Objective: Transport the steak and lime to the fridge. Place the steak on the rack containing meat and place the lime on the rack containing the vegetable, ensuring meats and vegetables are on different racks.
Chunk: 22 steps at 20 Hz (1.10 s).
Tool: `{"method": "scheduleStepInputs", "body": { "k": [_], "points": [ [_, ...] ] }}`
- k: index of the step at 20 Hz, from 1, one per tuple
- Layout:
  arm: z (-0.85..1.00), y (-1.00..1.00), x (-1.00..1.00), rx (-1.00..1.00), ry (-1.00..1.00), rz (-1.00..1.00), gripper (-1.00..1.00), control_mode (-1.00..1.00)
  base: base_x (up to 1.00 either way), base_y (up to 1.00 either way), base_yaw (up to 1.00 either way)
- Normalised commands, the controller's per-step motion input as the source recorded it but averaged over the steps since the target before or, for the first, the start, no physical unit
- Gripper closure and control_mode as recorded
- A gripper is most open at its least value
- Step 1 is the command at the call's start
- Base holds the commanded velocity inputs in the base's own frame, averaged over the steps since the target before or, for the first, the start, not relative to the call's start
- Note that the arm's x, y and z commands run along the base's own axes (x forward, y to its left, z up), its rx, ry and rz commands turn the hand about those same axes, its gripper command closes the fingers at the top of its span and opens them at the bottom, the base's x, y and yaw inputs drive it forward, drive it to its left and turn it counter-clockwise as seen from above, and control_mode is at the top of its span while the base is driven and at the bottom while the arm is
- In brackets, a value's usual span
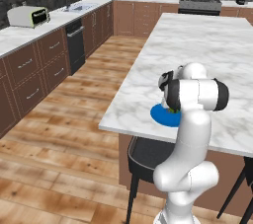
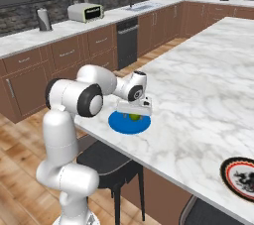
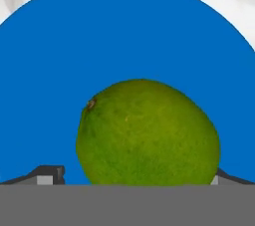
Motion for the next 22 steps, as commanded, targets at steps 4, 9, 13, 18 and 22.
{"method": "scheduleStepInputs", "body": {
  "k": [4, 9, 13, 18, 22],
  "points": [
    [-0.11, 0.00, 0.02, 0.00, 0.00, 0.00, -1.00, -1.00, 0.00, 0.00, 0.00],
    [-0.01, 0.00, 0.13, 0.00, -0.03, 0.00, -1.00, -1.00, 0.00, 0.00, 0.00],
    [-0.04, 0.00, 0.16, 0.00, -0.01, 0.00, -1.00, -1.00, 0.00, 0.00, 0.00],
    [-0.12, 0.00, 0.18, 0.00, 0.00, 0.00, -1.00, -1.00, 0.00, 0.00, 0.00],
    [-0.22, 0.03, 0.14, 0.00, 0.00, 0.00, 1.00, -1.00, 0.00, 0.00, 0.00]
  ]
}}
